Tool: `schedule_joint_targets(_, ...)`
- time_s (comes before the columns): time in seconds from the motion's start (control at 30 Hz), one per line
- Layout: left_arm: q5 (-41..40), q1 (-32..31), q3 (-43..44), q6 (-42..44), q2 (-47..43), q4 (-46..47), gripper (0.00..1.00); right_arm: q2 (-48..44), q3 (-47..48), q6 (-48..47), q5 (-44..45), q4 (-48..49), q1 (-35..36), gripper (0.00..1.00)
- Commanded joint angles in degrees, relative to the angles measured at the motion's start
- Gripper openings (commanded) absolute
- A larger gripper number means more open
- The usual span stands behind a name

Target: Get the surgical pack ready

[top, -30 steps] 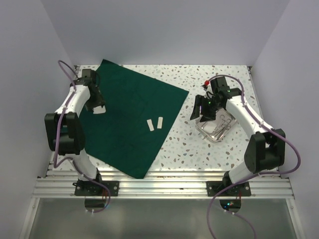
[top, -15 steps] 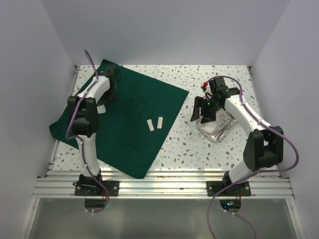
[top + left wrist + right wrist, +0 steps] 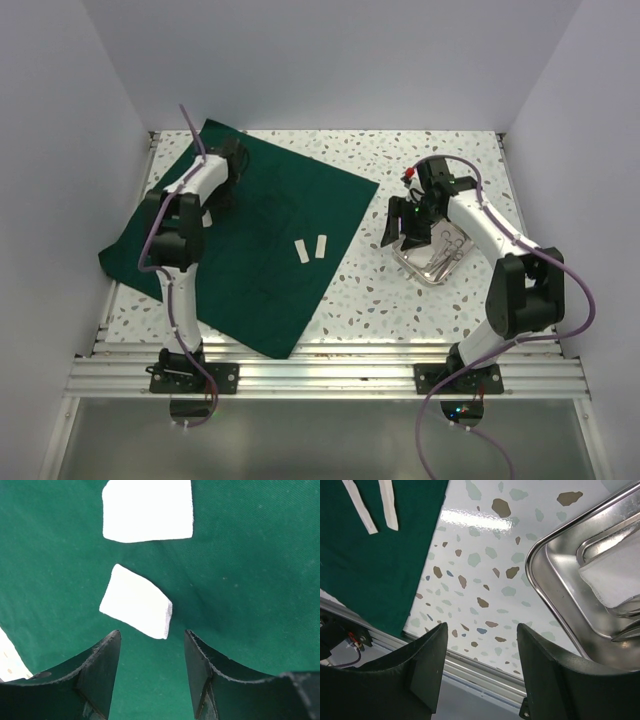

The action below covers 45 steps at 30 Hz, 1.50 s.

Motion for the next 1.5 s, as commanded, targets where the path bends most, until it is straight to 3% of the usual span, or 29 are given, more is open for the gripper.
schedule_joint_targets(0.0, -1.78, -0.12, 0.18, -1.49, 1.73, 0.46, 0.57, -0.24, -0.46, -0.60, -1.70, 0.82, 0.08, 0.61)
schedule_joint_targets(0.5, -2.05, 1.29, 0.09, -0.53, 3.23, 0.90, 0.40, -0.33, -0.81, -0.86, -2.05, 1.26, 0.08, 0.61)
schedule_joint_targets(0.77, -1.61, 1.64, 0.18, 0.09, 2.70, 1.16, 0.20, -0.25, -0.72, -0.86, -2.22, 1.35, 0.16, 0.61)
schedule_joint_targets(0.9, -1.78, 1.73, 1.67, -0.26, 2.35, -0.50, 0.00, -0.25, -0.29, -0.86, -2.31, 1.17, 0.16, 0.61)
schedule_joint_targets(1.1, -1.34, 4.80, 4.48, -1.41, -1.42, -4.37, 0.00, -0.33, -0.02, -0.95, -2.40, 1.00, 0.16, 0.61)
schedule_joint_targets(1.47, -1.52, 6.65, 26.80, 0.26, 5.16, -13.51, 0.00, 0.63, 0.51, -0.77, -3.37, 1.00, 0.52, 0.61)
